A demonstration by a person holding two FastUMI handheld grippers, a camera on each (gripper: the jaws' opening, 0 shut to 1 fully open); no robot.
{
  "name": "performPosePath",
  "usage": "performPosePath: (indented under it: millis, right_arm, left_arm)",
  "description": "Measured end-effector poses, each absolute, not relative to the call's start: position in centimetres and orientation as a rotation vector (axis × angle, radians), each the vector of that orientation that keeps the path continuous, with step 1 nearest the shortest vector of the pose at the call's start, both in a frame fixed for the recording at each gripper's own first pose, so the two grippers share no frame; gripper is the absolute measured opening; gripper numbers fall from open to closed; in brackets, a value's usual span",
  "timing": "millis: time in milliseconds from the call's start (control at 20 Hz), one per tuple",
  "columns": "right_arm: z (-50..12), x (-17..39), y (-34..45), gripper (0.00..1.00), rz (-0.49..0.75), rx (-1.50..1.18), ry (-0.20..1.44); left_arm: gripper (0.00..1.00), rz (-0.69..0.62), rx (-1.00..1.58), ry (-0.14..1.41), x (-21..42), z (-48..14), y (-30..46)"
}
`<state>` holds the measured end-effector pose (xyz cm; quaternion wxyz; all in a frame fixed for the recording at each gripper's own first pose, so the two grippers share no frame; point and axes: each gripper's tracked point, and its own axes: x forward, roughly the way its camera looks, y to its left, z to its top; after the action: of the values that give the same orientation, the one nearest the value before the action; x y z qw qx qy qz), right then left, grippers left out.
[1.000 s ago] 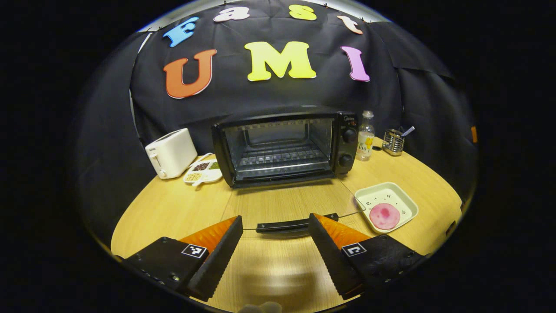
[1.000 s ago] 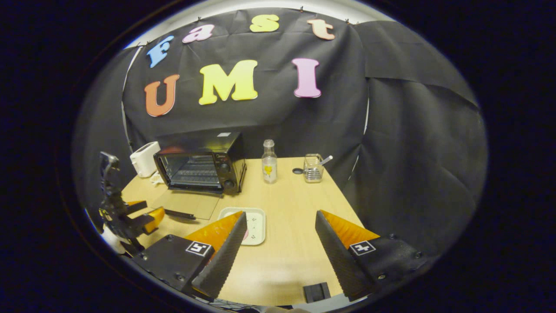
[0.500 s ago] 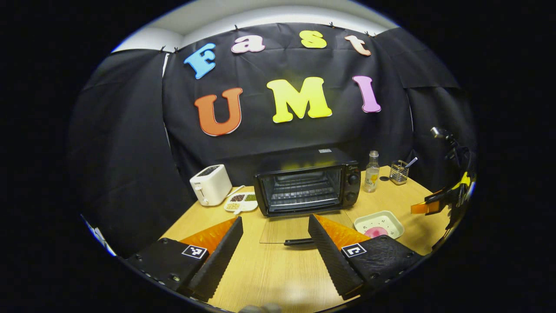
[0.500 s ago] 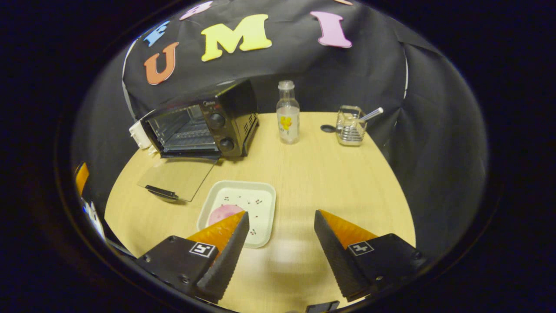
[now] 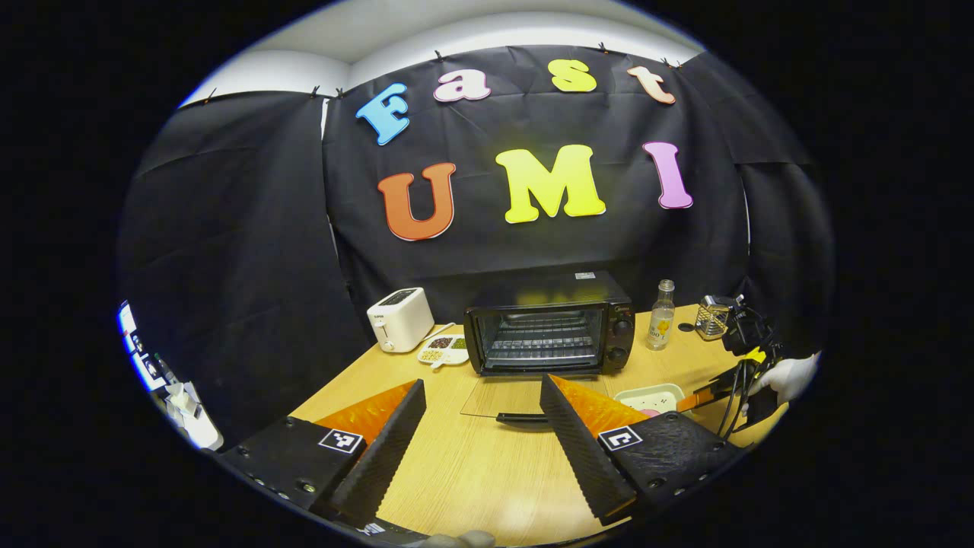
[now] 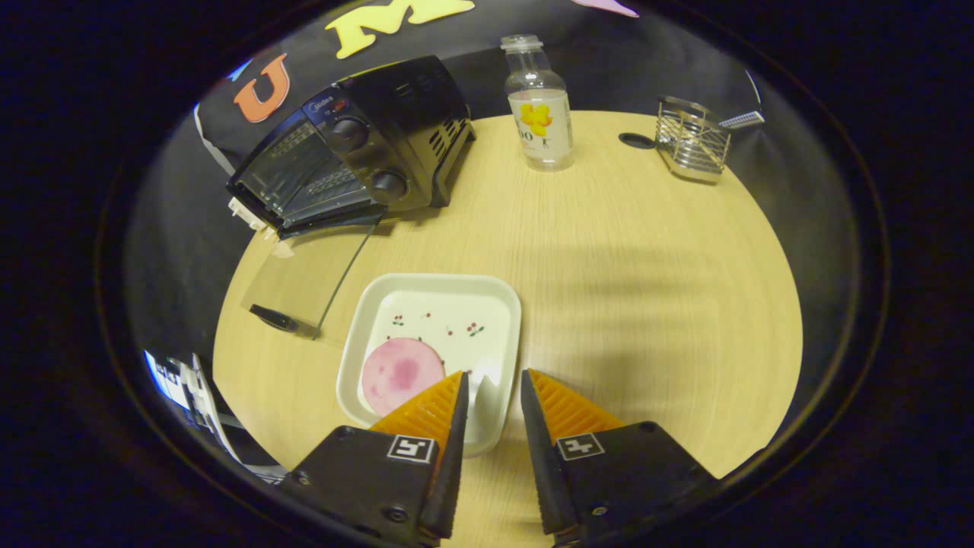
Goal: Open the electric oven with the left hand, put the food in, and close the electric oven.
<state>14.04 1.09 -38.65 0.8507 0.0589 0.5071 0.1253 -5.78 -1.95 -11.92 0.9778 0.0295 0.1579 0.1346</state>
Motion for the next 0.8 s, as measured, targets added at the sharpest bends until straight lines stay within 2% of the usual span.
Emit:
performPosePath:
  millis: [250, 400, 600, 800]
  right_arm:
    - [-39.4, 14.4, 0.8, 0.3, 0.235, 0.247, 1.21]
    - [-39.3, 14.8, 0.6, 0.1, 0.227, 0.361, 1.301]
    - [-39.4, 14.9, 0.6, 0.05, 0.319, 0.46, 1.313]
    - [-39.2, 14.8, 0.6, 0.04, 0.351, 0.582, 1.27]
  left_arm:
    - [0.97, 0.304, 0.039, 0.348, -6.4, -13.2, -2.8]
    - [0.97, 0.321, 0.011, 0.344, -6.2, -13.0, -3.1]
    - [0.97, 0.323, -0.016, 0.358, -5.8, -13.5, -3.6]
    - [0.97, 0.325, -0.022, 0.365, -5.9, -13.3, -3.1]
